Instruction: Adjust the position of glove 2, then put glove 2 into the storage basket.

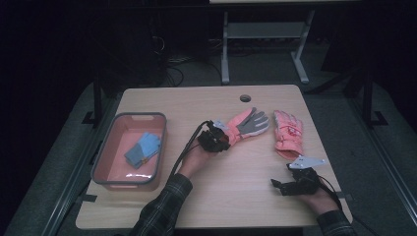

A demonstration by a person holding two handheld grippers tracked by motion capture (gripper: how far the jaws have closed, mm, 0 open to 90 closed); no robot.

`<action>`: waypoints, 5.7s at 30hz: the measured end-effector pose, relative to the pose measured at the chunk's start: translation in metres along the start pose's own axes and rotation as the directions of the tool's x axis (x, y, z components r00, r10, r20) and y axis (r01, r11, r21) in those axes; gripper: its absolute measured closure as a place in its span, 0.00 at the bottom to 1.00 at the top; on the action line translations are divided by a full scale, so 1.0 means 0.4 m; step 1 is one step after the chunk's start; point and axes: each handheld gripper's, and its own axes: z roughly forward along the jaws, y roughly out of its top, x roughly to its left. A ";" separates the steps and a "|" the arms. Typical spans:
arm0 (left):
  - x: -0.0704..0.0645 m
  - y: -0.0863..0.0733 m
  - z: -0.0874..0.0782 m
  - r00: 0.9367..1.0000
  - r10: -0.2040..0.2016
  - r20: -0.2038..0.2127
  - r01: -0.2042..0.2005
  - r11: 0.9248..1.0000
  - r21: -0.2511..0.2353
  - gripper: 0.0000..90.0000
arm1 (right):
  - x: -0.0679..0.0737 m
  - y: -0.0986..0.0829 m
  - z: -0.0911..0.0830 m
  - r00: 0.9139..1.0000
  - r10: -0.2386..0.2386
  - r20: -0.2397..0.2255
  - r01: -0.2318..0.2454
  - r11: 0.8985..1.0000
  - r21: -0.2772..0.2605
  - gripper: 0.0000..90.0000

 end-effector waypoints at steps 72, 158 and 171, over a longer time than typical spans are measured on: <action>-0.127 -0.082 -0.074 0.986 0.012 0.168 -0.018 0.999 0.039 1.00 | 0.003 -0.002 -0.003 1.000 -0.002 0.001 0.002 1.000 0.002 0.15; -0.113 -0.307 -0.162 0.995 0.079 -0.057 -0.081 0.996 -0.029 0.16 | 0.030 0.262 0.089 0.974 -0.017 -0.228 0.017 1.000 0.001 0.54; -0.111 -0.326 -0.159 0.996 0.070 -0.056 -0.075 0.993 -0.089 0.14 | -0.030 0.290 0.051 0.988 0.030 -0.152 -0.030 1.000 0.002 0.63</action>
